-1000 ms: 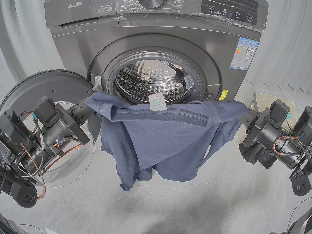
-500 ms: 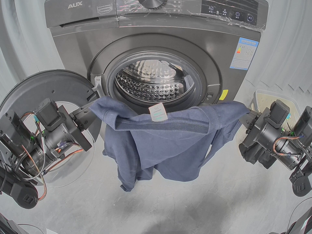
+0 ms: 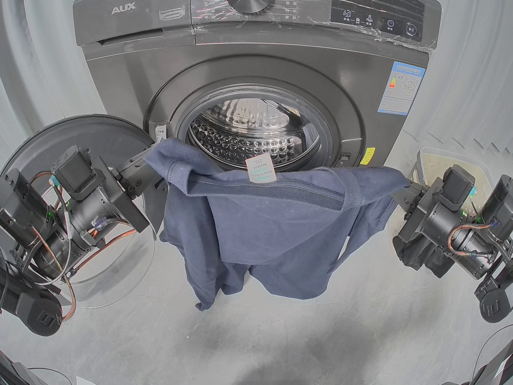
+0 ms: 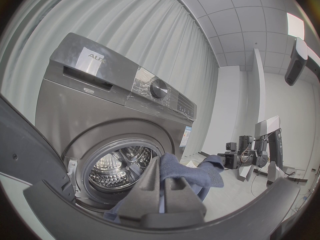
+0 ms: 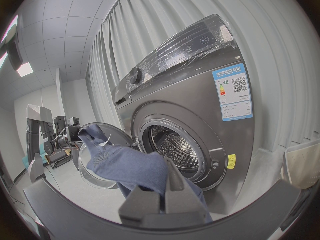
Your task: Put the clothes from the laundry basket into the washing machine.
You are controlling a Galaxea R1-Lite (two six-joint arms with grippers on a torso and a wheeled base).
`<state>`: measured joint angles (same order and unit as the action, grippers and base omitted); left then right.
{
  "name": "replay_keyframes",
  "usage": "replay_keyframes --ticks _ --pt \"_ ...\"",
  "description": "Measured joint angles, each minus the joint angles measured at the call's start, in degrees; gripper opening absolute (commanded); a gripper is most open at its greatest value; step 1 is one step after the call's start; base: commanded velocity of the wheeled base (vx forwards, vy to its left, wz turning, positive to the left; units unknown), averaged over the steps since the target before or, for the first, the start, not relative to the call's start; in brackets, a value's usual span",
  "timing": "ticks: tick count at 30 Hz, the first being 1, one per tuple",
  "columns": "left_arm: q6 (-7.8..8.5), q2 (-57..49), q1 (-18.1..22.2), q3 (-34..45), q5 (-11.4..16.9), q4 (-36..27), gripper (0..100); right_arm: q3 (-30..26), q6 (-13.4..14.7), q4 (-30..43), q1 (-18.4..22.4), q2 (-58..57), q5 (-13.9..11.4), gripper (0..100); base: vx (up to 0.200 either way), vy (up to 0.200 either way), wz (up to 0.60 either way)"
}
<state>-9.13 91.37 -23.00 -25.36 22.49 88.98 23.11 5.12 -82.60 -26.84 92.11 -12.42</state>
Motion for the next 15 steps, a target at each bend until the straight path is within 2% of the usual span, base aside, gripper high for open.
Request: replay_keyframes --ticks 6,11,15 --pt "0.05 0.35 -0.5 0.37 -0.05 0.02 0 -1.38 -1.07 0.22 -0.91 0.26 -0.09 0 0.0 0.0 0.0" --pt "0.71 1.3 -2.99 0.72 -0.77 -0.02 0 -3.94 -1.22 0.11 -2.69 1.13 -0.13 0 0.0 0.0 0.0" --pt "1.63 1.82 -6.27 0.13 -3.39 -0.05 0 -7.07 -1.6 0.11 -5.23 1.9 -0.09 0 0.0 0.0 0.0"
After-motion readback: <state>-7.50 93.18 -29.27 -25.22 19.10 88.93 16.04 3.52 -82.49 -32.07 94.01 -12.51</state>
